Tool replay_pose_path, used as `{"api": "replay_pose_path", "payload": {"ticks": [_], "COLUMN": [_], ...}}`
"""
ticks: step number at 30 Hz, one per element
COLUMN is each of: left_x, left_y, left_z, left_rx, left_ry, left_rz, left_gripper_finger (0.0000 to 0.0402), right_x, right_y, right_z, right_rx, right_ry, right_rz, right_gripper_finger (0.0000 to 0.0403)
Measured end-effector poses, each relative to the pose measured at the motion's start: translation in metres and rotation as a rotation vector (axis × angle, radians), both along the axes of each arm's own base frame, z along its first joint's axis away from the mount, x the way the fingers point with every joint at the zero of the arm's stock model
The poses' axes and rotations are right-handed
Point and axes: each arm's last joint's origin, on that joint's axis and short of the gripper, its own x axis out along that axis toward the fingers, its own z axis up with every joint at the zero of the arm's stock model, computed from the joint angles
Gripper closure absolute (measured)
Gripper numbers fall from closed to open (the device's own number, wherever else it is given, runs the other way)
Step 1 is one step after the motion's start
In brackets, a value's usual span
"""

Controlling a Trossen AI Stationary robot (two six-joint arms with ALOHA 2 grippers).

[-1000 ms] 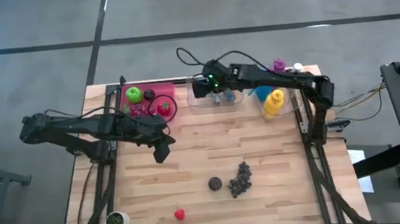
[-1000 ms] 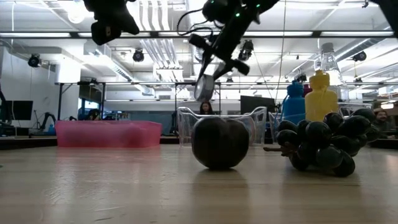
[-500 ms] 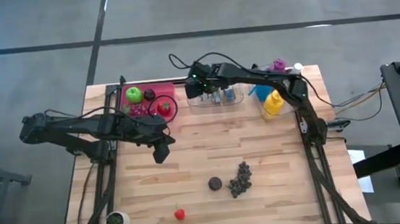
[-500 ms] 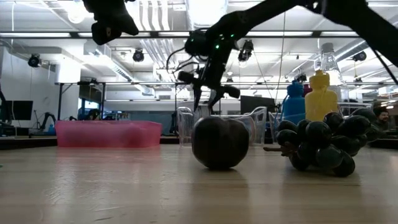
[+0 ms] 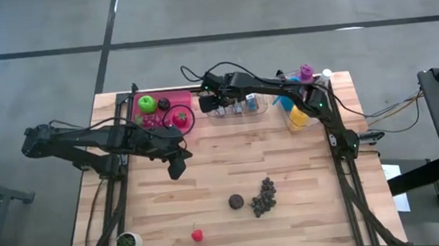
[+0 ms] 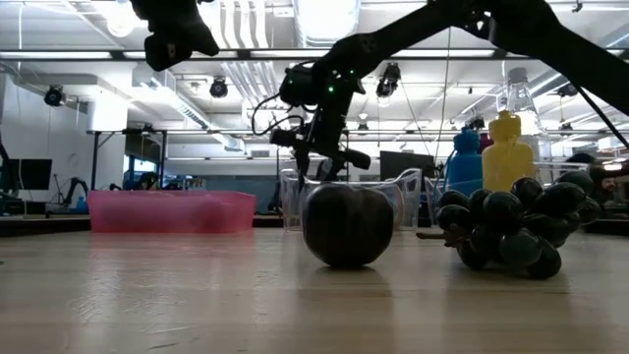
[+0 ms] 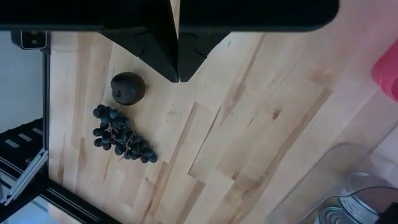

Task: Pick & Place Food Item
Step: Put the blue tuna can into the left transparent bin, then put the red strawberry into the red transparent bin

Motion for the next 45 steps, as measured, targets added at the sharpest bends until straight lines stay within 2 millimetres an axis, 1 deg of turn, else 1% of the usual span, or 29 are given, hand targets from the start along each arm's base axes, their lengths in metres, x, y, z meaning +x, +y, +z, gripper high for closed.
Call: {"api": "replay_pose_path", "payload": {"ticks": [9,19,27,36,41,45], "left_x": [0.0,0.0,0.0,0.0,0.0,0.0], "left_y": [0.0,0.0,0.0,0.0,0.0,0.0], "left_z": [0.0,0.0,0.0,0.0,0.0,0.0], "left_rx": [0.0,-0.002,-0.002,-0.002,-0.002,-0.003], "left_ry": [0.0,0.0,0.0,0.0,0.0,0.0], "left_rz": [0.0,0.001,0.001,0.001,0.002,0.002], "left_gripper_finger": [0.0398,0.0398,0.0398,0.0398,0.0398,0.0398], "right_x": [-0.002,-0.003,-0.002,-0.004,-0.006,-0.008], "right_y": [-0.002,-0.002,-0.002,-0.002,-0.002,-0.001], "right_z": [-0.003,-0.003,0.0,0.023,0.044,0.063], "right_rx": [0.009,0.009,0.017,0.034,-0.012,-0.046], "right_ry": [0.009,0.012,0.001,0.012,0.022,0.032], "right_rz": [0.0,0.003,0.008,0.066,0.05,0.079], "right_gripper_finger": [0.0256,0.0192,0.0165,0.0151,0.0156,0.0161]}}
